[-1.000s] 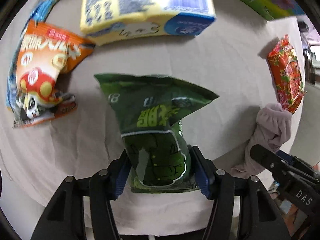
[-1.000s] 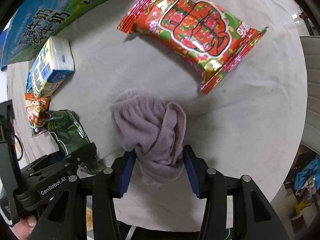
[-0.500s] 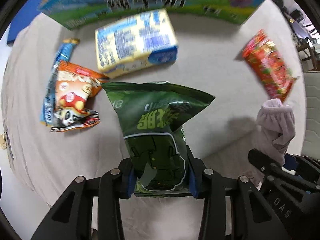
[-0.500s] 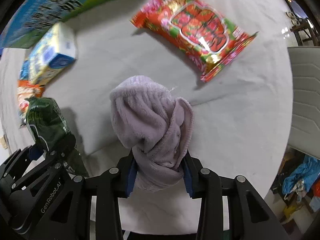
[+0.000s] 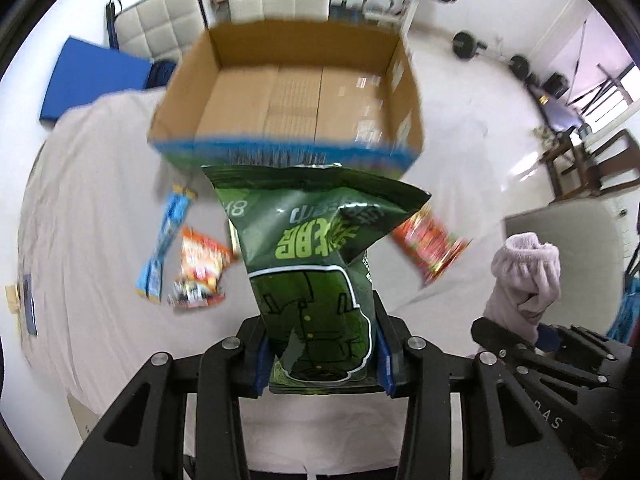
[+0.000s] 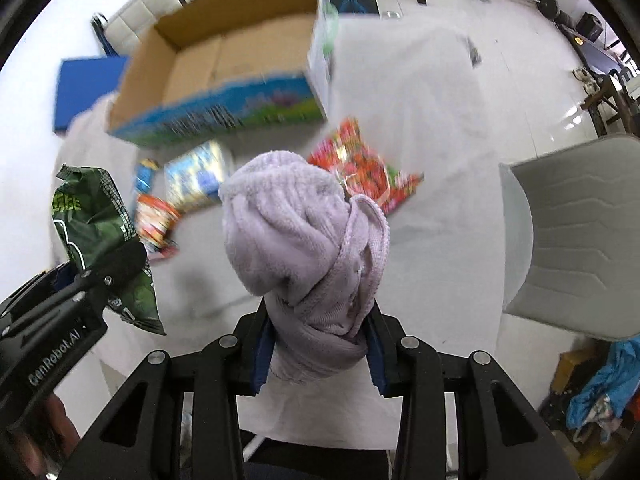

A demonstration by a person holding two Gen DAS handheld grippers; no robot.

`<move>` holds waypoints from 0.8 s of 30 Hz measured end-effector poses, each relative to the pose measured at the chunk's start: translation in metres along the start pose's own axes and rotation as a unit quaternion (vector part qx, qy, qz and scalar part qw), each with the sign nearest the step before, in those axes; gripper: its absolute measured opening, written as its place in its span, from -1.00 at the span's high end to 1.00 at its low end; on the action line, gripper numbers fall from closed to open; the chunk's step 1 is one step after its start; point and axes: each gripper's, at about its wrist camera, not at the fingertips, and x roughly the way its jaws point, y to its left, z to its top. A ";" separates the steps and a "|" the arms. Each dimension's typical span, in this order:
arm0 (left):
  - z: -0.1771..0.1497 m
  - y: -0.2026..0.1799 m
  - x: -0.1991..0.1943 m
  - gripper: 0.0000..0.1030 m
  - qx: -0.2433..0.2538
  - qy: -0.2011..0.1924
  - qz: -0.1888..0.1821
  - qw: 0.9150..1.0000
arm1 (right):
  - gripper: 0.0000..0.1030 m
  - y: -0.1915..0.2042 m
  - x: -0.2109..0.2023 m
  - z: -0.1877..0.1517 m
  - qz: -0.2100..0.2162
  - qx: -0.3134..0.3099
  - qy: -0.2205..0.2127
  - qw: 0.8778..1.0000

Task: Organize soft objects
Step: 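Carry both items into the box and open both tools to release them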

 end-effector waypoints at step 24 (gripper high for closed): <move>0.267 0.057 0.132 0.28 0.044 0.082 -0.063 0.994 | 0.20 0.090 0.081 0.291 -0.028 -0.029 -0.002 0.999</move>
